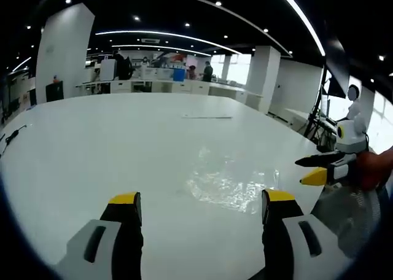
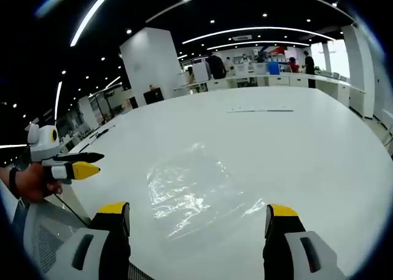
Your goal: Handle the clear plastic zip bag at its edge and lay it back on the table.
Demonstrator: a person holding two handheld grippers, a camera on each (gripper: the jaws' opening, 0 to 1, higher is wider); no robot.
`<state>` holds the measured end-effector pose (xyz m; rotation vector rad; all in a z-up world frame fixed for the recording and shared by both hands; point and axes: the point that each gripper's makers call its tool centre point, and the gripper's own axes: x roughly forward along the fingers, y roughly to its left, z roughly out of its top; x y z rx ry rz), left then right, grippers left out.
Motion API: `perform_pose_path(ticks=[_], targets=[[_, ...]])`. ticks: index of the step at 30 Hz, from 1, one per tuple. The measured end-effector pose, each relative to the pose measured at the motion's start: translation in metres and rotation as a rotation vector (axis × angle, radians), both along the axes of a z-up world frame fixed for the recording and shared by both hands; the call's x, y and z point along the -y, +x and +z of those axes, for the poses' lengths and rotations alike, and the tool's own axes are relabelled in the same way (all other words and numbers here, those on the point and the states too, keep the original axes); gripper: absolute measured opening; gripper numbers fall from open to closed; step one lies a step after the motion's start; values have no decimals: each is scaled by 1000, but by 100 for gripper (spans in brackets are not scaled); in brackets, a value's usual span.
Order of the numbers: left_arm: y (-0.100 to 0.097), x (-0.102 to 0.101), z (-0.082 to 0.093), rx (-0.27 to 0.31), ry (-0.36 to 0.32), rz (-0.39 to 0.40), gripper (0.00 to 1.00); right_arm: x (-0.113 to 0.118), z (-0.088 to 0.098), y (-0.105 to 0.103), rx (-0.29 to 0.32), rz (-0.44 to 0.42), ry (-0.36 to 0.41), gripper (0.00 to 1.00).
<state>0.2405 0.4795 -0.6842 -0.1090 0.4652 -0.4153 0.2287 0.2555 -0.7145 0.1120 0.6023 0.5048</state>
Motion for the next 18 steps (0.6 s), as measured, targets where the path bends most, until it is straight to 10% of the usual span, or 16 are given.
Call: perform_pose_path(ticks=[18], targets=[[0, 3, 1, 4, -6, -10, 78, -4, 10, -4, 0, -1, -1, 91]])
